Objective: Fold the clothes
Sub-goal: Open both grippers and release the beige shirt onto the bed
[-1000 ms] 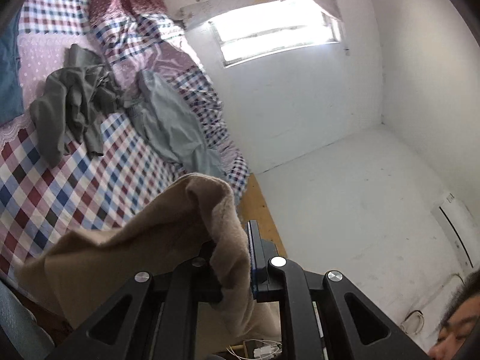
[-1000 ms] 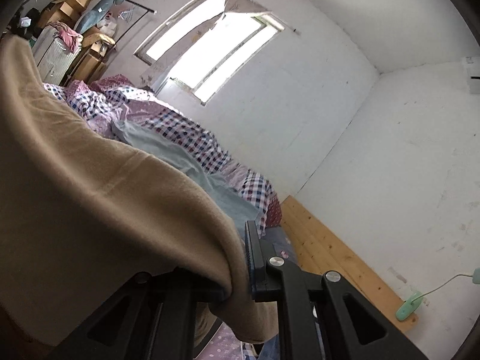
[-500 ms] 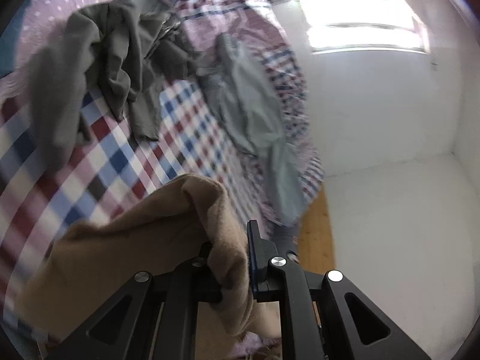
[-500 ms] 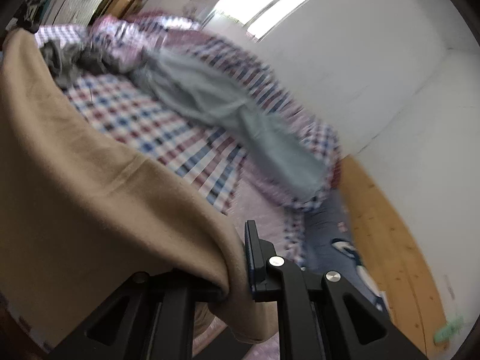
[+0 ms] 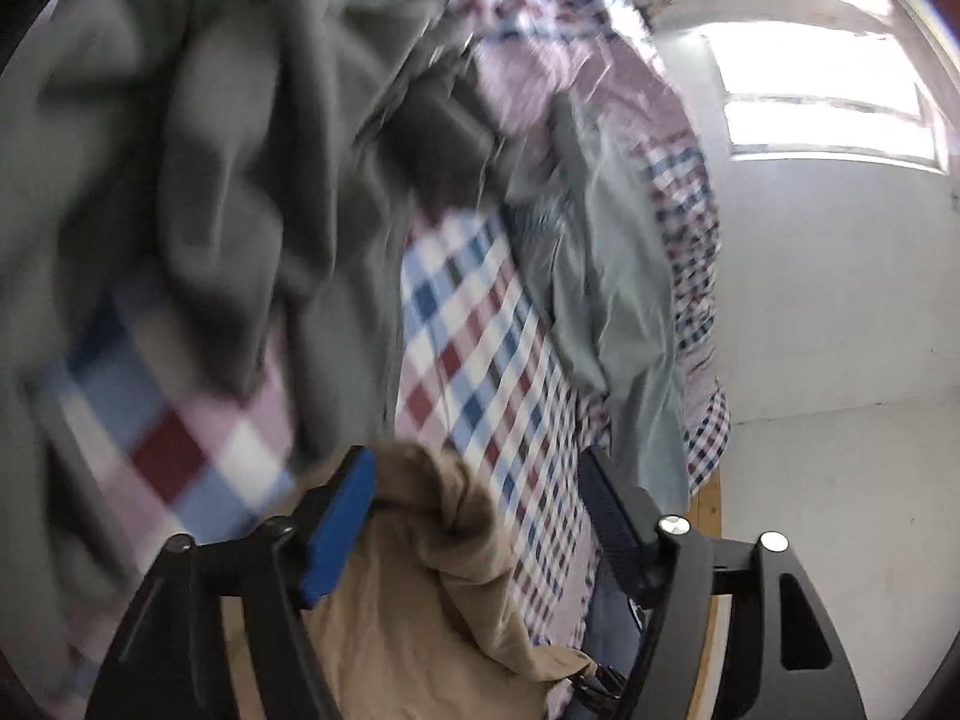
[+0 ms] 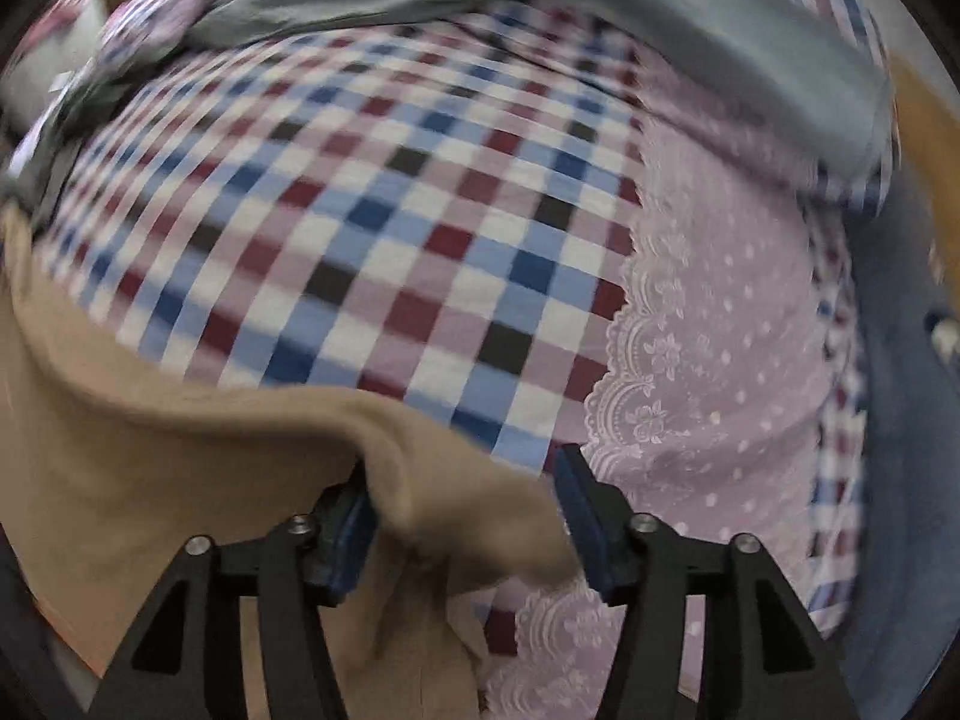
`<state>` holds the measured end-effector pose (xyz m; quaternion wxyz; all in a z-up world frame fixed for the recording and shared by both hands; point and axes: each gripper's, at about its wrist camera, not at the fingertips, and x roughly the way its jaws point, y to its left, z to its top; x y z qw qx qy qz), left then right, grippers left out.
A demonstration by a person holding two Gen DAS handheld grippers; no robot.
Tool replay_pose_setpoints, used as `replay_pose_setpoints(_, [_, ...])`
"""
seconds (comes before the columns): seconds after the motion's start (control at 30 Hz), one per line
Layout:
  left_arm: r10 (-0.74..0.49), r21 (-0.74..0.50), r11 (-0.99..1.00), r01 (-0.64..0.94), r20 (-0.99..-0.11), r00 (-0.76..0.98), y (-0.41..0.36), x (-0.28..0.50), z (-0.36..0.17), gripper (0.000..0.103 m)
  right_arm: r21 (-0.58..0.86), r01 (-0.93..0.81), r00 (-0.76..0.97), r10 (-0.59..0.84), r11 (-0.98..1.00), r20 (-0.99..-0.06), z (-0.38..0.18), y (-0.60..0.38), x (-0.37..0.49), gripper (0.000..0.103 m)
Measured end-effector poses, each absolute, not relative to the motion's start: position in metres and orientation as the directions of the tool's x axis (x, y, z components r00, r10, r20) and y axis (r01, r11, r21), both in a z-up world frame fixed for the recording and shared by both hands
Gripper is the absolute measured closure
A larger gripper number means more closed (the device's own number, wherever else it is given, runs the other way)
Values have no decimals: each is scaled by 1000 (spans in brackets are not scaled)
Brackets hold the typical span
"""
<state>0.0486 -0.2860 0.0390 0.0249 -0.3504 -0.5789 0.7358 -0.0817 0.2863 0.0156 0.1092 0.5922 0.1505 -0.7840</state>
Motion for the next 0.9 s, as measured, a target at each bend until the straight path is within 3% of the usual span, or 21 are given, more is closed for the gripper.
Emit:
replay_pose_setpoints(0.07, [426, -857, -362, 367, -503, -752, -292, 44, 39, 28, -95, 268, -281, 17, -959, -959, 16, 298, -97, 40])
replay_pose_setpoints(0.17, [397, -843, -412, 345, -507, -765, -291, 46, 42, 28, -190, 116, -412, 127, -975, -902, 34, 312, -105, 40])
replay_pose_setpoints(0.23, [392, -830, -457, 320, -511, -765, -288, 50, 45, 28, -176, 50, -494, 129, -983, -860, 48, 321, -95, 36])
replay_pose_setpoints(0.63, [397, -679, -714, 172, -594, -700, -242, 138, 57, 26, 117, -12, -645, -81, -993, -760, 57, 343, 90, 34])
replay_pose_setpoints(0.83, [422, -683, -711, 170, -607, -673, -226, 184, 52, 24, 235, -96, -753, -84, -967, -653, 49, 367, 192, 34])
replay_pose_setpoints(0.9, [432, -682, -714, 159, -607, -666, -219, 196, 53, 24, 231, -115, -749, -68, -966, -659, 47, 372, 203, 34])
